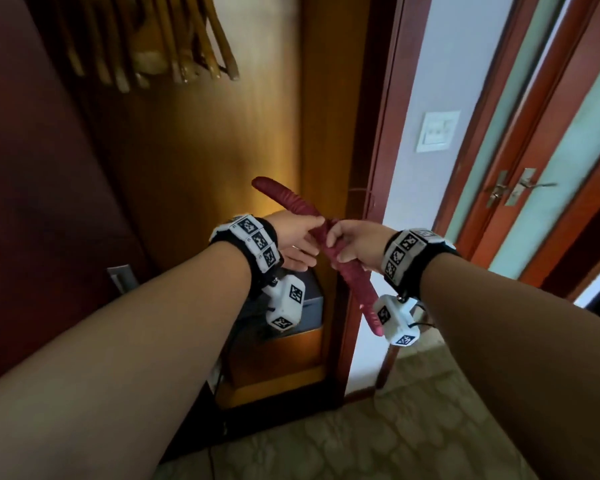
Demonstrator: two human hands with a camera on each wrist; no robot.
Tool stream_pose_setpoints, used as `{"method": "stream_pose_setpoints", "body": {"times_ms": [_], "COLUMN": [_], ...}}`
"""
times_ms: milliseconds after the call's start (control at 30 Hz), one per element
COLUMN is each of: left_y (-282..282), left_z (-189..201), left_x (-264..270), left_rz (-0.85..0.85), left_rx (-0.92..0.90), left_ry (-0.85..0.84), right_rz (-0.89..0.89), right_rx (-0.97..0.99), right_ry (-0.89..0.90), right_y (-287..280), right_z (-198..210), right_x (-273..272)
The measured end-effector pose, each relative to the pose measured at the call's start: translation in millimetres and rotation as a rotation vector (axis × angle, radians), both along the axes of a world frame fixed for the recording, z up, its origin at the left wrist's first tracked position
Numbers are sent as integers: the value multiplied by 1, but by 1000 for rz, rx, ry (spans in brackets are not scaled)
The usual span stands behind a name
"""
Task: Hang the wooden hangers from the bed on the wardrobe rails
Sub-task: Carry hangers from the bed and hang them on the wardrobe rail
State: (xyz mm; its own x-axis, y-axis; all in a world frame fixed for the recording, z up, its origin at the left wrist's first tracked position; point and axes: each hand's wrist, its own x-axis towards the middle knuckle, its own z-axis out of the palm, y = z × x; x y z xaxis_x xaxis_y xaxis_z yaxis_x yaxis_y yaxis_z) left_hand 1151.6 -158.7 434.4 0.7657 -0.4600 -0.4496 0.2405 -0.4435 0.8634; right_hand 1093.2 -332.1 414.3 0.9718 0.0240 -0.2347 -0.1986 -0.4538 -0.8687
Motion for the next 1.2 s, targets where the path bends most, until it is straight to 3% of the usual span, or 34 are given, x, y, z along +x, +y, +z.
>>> {"method": "stream_pose_setpoints", "body": {"times_ms": [367,533,667,933,1033,1200], "left_y": [-42,-49,-49,-50,-42,-22], "left_z": [38,39,56,131,180,244], "left_x": [38,80,99,142,164,205], "left_rz": [216,209,191,117,114,99], "left_rx": [-132,4,20,65,2,-104], "left_ry": [-142,-236,-283,-488,-563,-603], "right_rz": [76,98,31,10,-23,-1], "right_rx": [345,398,199,-372,-398,-259], "right_ry": [-39,23,5,-322,-447,-539], "right_y": [-24,-34,-33,-5,3,14], "right_z": [49,67,87,179,228,282], "right_x": [81,105,140,201,220,251]}}
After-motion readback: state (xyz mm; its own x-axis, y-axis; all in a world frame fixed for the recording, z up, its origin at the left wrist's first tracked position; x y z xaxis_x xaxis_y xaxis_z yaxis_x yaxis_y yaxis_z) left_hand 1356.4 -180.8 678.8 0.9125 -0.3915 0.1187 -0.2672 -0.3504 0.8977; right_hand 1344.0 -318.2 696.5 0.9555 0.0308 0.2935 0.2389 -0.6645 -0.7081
